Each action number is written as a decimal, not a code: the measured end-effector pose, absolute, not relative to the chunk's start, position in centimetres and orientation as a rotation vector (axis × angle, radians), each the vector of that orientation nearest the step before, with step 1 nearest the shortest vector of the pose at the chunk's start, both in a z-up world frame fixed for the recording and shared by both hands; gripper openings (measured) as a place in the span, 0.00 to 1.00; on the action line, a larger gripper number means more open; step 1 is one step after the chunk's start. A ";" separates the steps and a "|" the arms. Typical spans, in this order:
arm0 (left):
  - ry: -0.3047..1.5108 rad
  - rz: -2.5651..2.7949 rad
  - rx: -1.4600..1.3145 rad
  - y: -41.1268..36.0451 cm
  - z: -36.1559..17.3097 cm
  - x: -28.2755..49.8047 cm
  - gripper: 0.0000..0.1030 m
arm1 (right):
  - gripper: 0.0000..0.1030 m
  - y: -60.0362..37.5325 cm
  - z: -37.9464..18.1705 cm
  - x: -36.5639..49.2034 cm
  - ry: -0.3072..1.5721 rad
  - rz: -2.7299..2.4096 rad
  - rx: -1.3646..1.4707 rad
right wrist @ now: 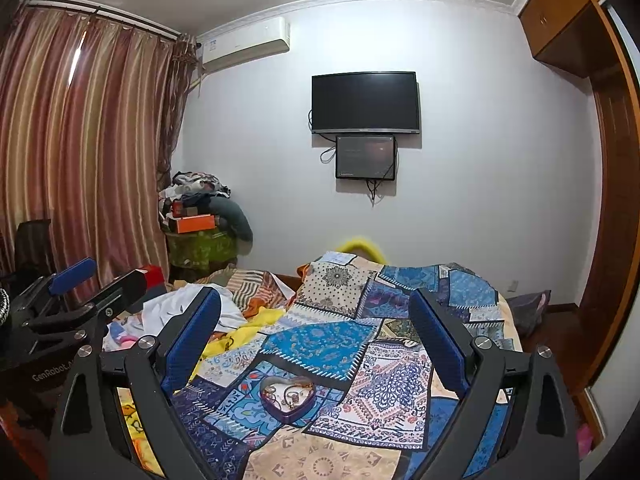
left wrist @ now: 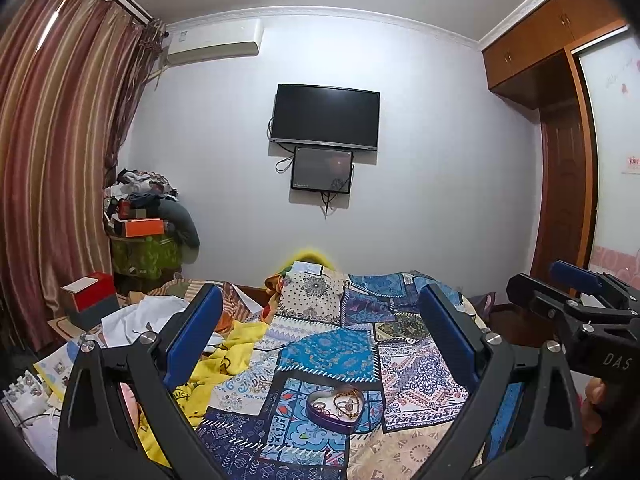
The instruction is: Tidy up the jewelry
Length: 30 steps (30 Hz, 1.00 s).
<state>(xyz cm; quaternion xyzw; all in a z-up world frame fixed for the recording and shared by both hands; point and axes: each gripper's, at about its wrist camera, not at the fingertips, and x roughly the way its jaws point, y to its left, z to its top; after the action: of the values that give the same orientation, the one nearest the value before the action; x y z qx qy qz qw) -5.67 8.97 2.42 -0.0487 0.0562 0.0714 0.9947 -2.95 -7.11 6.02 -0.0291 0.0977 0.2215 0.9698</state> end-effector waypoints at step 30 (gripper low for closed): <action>0.150 0.085 -0.100 8.6 2.1 -4.8 0.97 | 0.91 -7.4 6.1 -2.7 0.221 0.456 -0.035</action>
<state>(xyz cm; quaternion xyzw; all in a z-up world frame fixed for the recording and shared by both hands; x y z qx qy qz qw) -4.76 8.65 2.06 -0.0497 0.0750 0.0423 0.9950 -2.74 -7.44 6.09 -0.0174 0.1096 0.2256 0.9679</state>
